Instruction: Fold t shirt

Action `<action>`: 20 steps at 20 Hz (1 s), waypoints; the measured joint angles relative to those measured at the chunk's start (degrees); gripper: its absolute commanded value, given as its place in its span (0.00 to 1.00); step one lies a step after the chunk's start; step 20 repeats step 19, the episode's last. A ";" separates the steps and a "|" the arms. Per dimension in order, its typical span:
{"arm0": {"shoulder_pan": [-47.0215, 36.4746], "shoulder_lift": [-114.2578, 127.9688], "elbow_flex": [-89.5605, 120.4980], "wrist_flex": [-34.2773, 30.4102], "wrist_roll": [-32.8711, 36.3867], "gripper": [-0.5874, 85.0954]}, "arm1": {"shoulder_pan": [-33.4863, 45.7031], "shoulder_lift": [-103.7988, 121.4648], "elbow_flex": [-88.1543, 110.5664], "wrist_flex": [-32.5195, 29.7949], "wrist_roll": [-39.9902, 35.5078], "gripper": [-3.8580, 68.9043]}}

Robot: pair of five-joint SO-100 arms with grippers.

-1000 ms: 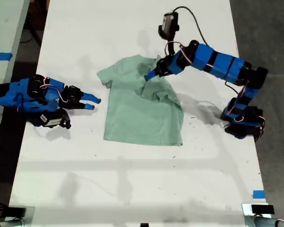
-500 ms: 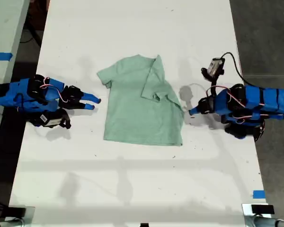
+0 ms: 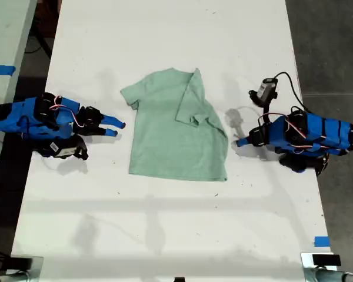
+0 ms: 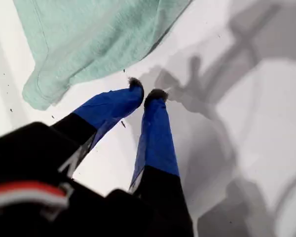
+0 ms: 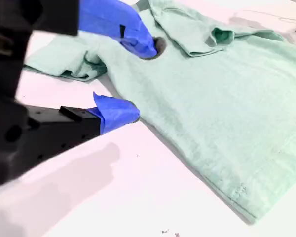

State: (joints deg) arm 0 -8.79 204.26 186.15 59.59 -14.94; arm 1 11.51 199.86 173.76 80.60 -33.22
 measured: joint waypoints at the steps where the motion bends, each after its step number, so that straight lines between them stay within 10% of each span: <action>1: 0.00 0.00 0.00 0.00 0.00 0.22 | 0.00 0.00 0.00 0.00 -0.18 0.10; 20: 0.00 0.00 0.00 0.00 0.00 0.22 | 0.00 0.00 0.18 0.00 -0.35 0.09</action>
